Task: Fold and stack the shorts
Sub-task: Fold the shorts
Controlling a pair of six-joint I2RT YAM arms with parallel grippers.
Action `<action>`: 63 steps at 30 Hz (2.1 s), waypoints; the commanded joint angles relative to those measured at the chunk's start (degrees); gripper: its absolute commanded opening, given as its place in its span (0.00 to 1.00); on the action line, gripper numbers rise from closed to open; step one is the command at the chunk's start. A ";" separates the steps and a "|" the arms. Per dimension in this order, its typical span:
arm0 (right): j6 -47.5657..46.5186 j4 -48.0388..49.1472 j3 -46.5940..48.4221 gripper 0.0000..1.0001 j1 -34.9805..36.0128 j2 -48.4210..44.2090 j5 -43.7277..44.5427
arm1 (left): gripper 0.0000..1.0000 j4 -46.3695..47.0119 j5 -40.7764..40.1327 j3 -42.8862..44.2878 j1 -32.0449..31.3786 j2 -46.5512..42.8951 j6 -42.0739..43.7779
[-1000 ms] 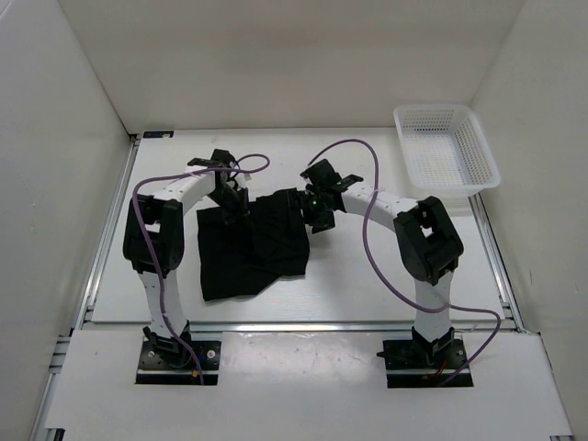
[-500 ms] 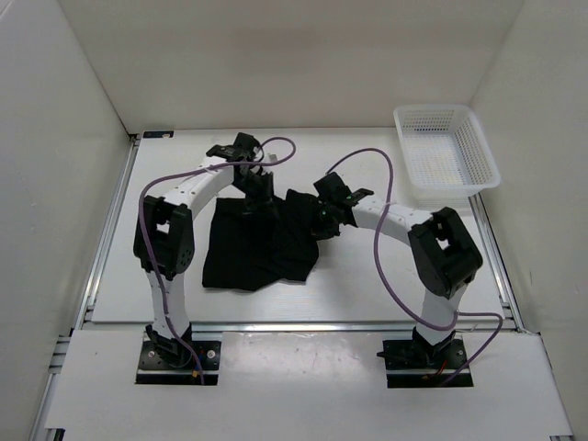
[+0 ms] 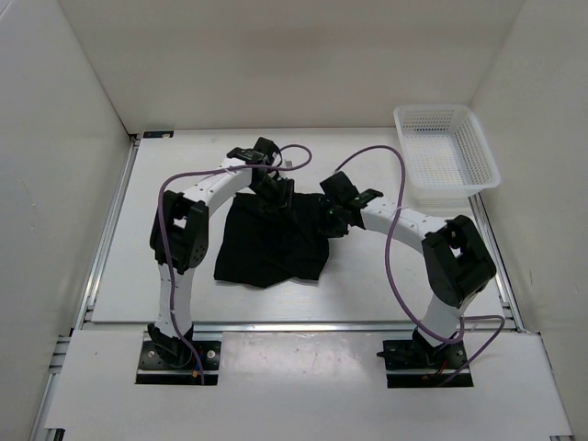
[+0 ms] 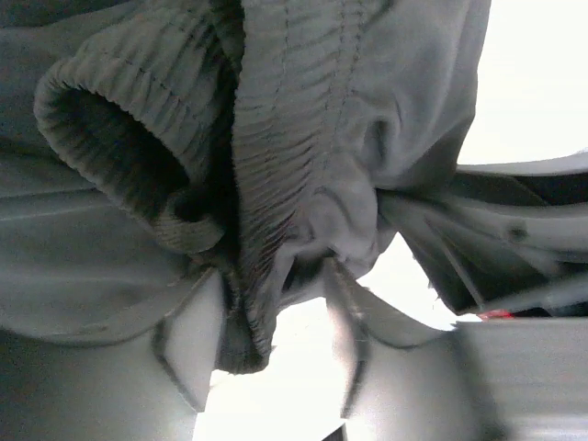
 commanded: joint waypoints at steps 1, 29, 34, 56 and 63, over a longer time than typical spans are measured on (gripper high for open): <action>-1.37 -0.33 -0.16 0.36 -0.04 -3.15 2.59 | 0.58 0.05 -0.32 0.19 -0.07 -0.35 -0.26; -9.19 -10.88 -2.97 0.88 -14.98 -25.73 6.46 | 0.11 -0.04 -1.37 3.96 -2.35 -0.60 -0.08; -10.33 -12.11 -2.97 0.88 -16.82 -27.32 6.46 | 0.11 -5.56 -3.84 5.64 0.27 -7.28 -1.14; -18.94 -9.21 2.28 1.00 -16.22 -16.98 -16.71 | 0.11 -1.89 -9.28 -20.73 13.73 -34.62 -8.87; -22.03 -5.87 20.20 1.00 -4.44 5.25 -29.66 | 0.11 -1.89 -10.34 -20.73 14.35 -35.15 -8.87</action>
